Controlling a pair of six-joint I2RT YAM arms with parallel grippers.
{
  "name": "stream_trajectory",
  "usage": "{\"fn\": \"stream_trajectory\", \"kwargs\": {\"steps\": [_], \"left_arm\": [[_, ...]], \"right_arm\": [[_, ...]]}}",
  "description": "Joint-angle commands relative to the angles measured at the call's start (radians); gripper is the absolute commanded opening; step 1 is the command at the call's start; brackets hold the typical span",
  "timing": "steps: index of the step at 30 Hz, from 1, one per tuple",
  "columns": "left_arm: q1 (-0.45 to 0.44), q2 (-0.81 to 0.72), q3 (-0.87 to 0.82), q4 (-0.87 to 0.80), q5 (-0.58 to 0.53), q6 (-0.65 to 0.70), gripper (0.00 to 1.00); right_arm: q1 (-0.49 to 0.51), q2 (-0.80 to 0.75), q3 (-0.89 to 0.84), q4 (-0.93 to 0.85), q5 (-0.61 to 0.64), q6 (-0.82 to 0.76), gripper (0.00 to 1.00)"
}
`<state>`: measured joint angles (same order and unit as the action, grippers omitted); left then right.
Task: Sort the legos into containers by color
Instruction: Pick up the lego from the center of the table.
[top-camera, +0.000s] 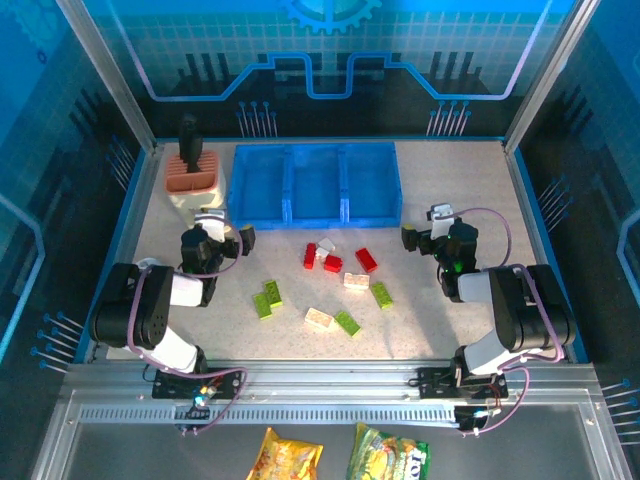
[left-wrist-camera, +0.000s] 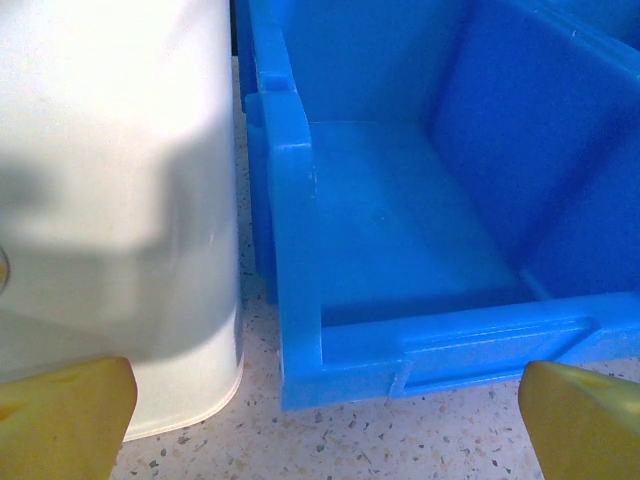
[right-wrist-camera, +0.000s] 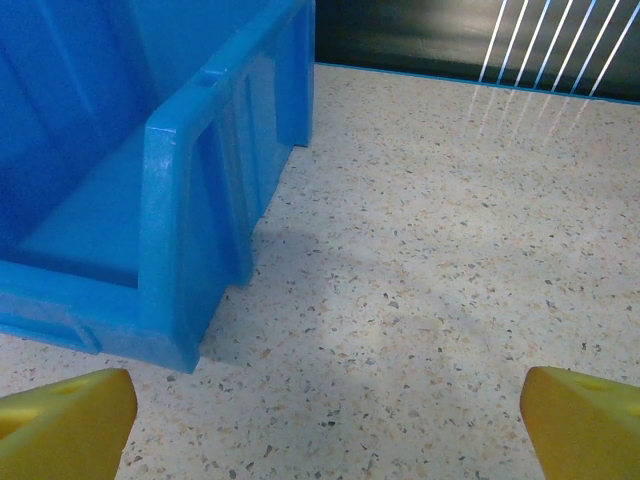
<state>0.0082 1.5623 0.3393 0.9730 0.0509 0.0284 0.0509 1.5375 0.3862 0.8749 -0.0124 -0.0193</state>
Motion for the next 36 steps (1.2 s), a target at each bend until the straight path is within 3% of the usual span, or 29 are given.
{"fn": "stream_trajectory", "kwargs": {"steps": [1, 3, 11, 16, 25, 31, 36], "left_arm": [[-0.001, -0.008, 0.027, -0.013, 0.005, 0.006, 0.99], [0.005, -0.007, 0.045, -0.046, -0.040, -0.020, 0.99], [0.010, -0.041, -0.001, 0.017, -0.042, -0.024, 0.99], [-0.014, -0.151, -0.015, -0.069, -0.110, -0.022, 0.99], [-0.134, -0.374, 0.191, -0.705, -0.285, -0.144, 0.99], [-0.178, -0.420, 0.380, -1.141, -0.133, -0.346, 0.99], [-0.212, -0.386, 0.542, -1.438, 0.009, -0.325, 0.99]], "right_arm": [[-0.009, 0.003, 0.017, 0.006, -0.017, 0.000, 1.00], [-0.009, 0.003, 0.017, 0.004, -0.017, -0.001, 1.00], [0.045, -0.056, 0.015, -0.036, 0.079, -0.037, 1.00], [0.079, -0.153, 0.061, -0.212, 0.128, -0.047, 1.00], [0.203, -0.284, 0.259, -0.718, 0.176, 0.056, 0.96], [0.353, -0.256, 0.388, -1.018, 0.169, 0.195, 0.90], [0.478, -0.179, 0.462, -1.194, 0.161, 0.249, 0.81]]}}
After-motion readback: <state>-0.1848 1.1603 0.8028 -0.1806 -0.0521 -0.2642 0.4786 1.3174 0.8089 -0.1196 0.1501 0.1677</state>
